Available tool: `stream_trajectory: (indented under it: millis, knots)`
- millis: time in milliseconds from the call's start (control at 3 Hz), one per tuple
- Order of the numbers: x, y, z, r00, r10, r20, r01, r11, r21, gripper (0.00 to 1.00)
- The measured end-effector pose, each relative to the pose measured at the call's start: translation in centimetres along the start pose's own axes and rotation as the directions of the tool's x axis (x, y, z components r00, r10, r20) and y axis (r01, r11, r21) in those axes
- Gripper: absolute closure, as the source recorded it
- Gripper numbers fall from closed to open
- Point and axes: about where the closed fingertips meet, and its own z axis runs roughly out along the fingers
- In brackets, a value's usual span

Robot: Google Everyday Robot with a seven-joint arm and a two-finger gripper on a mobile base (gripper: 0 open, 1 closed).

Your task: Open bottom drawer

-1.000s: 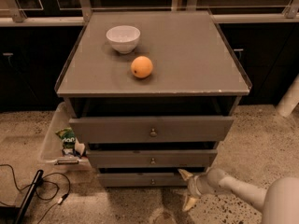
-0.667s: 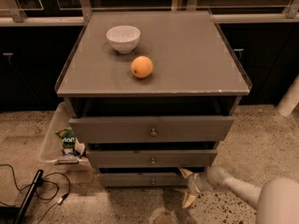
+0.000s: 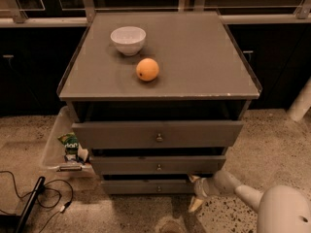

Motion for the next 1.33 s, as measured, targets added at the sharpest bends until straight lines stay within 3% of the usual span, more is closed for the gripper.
stream_trajectory:
  millis: [667, 1333]
  knots:
    - [1.21, -0.83, 1.33, 1.000, 0.022, 0.006, -0.022, 0.9997, -0.011, 0.00]
    - [1.24, -0.91, 1.31, 1.000, 0.022, 0.006, -0.022, 0.9997, -0.010, 0.42]
